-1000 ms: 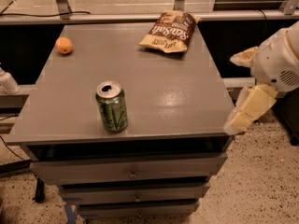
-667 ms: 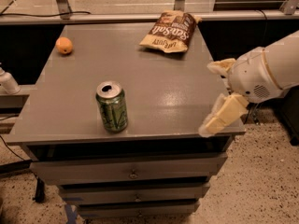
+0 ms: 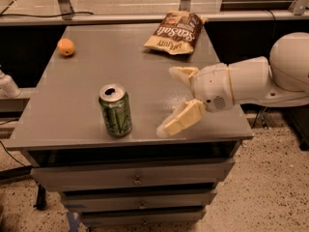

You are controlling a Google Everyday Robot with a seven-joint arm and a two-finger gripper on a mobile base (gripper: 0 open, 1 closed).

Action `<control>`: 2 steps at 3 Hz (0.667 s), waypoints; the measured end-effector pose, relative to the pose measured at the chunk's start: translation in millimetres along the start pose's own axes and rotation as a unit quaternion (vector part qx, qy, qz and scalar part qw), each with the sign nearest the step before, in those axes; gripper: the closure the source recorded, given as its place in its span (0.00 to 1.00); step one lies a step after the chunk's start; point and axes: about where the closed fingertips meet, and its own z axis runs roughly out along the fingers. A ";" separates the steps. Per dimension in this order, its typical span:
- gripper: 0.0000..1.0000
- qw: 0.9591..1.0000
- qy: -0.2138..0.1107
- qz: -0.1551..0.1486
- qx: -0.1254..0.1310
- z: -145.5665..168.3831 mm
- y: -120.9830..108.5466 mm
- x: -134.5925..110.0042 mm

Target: Move green can near brown chip bag

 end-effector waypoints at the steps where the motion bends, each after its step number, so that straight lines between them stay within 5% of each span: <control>1: 0.00 1.000 0.001 0.000 0.000 -0.3 -0.1 0.5; 2: 0.00 0.999 -0.032 -0.010 0.011 13.1 -0.2 -5.9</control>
Offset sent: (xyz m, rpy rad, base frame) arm 0.0108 0.0394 -0.0003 0.1958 -0.1234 -0.0345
